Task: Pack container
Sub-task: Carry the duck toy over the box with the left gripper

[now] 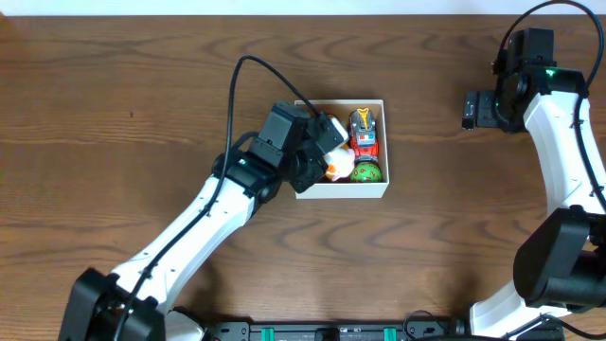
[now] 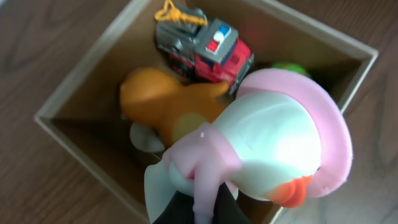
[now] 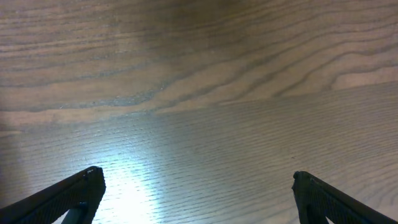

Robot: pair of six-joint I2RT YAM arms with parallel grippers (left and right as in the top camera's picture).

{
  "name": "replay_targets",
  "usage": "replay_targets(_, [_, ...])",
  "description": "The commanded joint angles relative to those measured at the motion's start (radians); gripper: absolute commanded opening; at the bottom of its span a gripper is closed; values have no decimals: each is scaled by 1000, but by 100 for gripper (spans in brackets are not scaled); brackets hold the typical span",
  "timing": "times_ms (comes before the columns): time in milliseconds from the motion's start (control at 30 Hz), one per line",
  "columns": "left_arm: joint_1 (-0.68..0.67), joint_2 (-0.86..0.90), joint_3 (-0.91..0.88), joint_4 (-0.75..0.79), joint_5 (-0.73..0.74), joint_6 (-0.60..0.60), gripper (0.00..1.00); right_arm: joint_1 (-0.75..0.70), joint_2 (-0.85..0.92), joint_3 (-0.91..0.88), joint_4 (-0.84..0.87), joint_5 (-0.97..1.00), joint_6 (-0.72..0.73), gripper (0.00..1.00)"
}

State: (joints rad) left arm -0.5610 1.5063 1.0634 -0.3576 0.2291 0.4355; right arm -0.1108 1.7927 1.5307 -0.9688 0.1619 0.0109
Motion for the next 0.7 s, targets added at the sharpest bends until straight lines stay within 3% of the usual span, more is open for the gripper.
replay_targets(0, [3,10,11,9,-2,23,6,-7,-14,0,0,6,-8,99])
replay_targets(333, [3,16,7,7,-2,-56,7,-7,-14,0,0,6,-8,99])
replay_targets(500, [3,16,5,7,-2,-90,17,-7,-14,0,0,6,-8,99])
replay_targets(667, [3,16,5,-1,-2,-143,17,-7,-14,0,0,6,-8,99])
